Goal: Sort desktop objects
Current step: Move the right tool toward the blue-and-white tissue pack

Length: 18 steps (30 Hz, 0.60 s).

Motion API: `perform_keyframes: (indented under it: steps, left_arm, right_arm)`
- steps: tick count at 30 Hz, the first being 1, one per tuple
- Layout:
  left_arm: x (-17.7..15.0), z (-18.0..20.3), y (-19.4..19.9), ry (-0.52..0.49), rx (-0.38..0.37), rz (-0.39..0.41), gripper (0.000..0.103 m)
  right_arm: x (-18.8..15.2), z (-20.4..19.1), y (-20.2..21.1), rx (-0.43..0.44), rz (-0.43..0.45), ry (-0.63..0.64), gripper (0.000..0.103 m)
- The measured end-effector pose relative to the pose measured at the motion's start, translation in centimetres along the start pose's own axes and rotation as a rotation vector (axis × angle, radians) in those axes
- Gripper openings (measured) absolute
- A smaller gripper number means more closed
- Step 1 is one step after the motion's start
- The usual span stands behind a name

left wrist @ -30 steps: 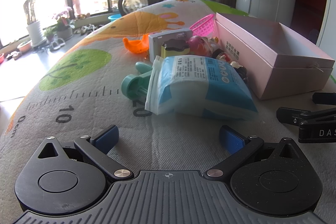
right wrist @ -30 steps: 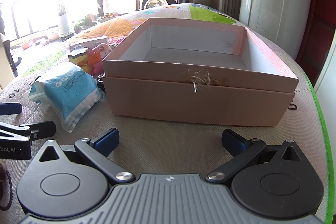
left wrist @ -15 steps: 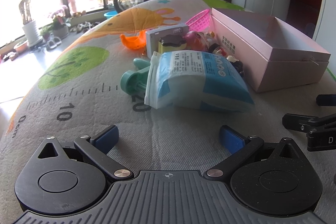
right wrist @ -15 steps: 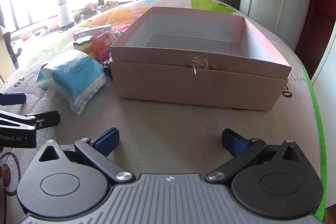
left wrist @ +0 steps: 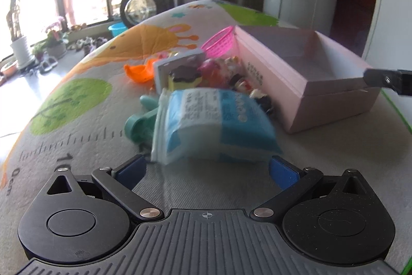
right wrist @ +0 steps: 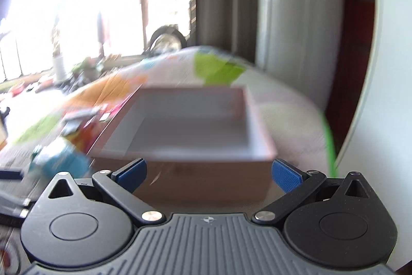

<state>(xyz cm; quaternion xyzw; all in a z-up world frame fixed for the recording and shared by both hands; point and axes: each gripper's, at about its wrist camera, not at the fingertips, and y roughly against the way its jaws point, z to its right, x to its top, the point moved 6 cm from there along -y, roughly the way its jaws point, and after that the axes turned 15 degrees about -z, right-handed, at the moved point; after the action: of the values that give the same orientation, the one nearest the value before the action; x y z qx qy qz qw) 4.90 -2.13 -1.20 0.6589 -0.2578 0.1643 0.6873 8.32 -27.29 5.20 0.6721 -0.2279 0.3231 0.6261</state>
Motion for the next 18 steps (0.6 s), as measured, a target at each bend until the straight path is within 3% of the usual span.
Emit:
perform_keyframes:
  steps: [3,6,11,13,18]
  left_arm:
    - [1.4,1.4,0.0,-0.060,0.021,0.044,0.103]
    - [2.2,1.7,-1.1,-0.098,0.038,0.031,0.103]
    - [1.9,-1.5,-1.6,-0.082,0.135,0.028,0.103]
    - [1.7,-3.4,-1.8,-0.059,0.166,0.006,0.103]
    - [1.0,-7.5,-1.1,0.035,0.218,-0.012,0.103]
  right_arm:
    - [2.7,1.8,-1.3,-0.034,0.013,-0.058,0.103]
    - [4.8,2.8,-3.9,-0.042,-0.012,-0.113,0.103]
    - [5.8,1.2,-7.2,0.052,-0.114,-0.128,0.103]
    - [5.6,-0.5,-7.2,0.013,-0.090,-0.110,0.103]
    - [5.7,-2.8,-5.7,0.167,-0.052,-0.050,0.103]
